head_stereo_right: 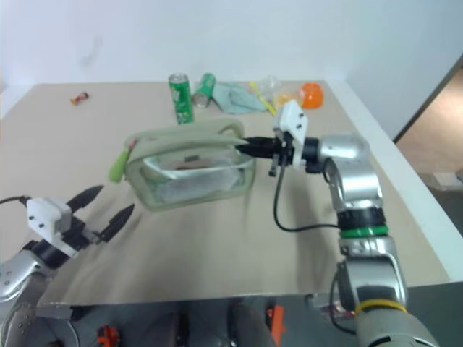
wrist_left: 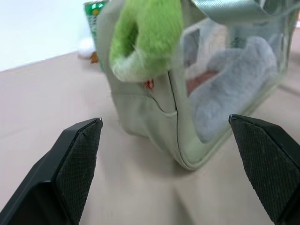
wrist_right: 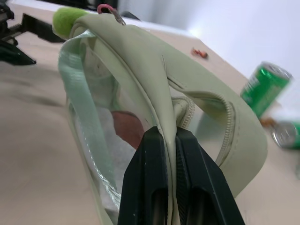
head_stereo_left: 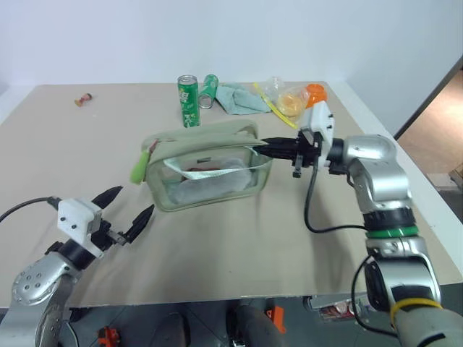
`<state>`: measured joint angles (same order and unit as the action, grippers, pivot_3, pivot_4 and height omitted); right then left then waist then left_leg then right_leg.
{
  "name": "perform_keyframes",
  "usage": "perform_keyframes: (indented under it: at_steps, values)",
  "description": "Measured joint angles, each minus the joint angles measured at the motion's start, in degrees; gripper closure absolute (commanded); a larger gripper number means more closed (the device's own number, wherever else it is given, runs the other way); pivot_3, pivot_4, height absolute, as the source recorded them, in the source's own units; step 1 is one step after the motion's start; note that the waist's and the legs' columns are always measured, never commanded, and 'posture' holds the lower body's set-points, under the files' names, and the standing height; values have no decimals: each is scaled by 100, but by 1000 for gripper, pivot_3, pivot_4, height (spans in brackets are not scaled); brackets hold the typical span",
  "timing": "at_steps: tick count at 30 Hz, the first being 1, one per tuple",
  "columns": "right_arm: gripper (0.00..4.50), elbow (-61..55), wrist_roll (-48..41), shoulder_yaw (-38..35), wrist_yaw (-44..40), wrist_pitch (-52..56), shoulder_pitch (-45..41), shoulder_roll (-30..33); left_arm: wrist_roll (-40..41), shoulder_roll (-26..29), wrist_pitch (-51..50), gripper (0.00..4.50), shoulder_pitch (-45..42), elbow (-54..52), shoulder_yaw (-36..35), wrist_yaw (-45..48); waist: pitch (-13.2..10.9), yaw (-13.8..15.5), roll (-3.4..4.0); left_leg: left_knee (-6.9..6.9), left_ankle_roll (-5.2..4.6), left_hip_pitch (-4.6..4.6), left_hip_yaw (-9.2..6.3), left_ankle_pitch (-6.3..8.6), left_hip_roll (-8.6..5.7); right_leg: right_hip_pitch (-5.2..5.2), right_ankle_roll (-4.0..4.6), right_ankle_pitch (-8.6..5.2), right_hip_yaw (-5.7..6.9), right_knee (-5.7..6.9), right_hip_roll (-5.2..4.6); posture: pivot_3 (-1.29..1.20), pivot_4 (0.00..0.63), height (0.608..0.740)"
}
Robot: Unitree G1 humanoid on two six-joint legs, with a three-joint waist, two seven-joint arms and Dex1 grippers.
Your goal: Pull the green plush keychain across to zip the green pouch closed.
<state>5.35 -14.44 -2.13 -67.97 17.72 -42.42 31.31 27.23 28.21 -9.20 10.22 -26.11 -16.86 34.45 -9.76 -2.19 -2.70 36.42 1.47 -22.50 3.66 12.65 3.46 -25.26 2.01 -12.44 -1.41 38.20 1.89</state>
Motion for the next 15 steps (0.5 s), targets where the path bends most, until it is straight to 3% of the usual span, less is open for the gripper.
perform_keyframes:
  at_steps: [5,12,15]
  values:
    - [4484,-1265,-327,-191,682,750,1003,131,99,74,-235,0,-159,61,229,239,1,-19,-1,0,0,4,0,0,0,1,-1,0,-1,1,4,0,150,740]
    - [4484,-1876,-414,-258,1259,408,1822,88,106,178,-375,0,-302,256,359,478,8,-25,-11,4,0,17,-2,-1,-2,15,-2,1,3,0,5,0,150,740]
    - [3262,-1912,-462,-211,1446,460,1918,69,114,184,-450,0,-407,275,363,485,11,-26,-15,7,1,21,0,-2,-2,18,-8,5,-1,0,4,0,150,740]
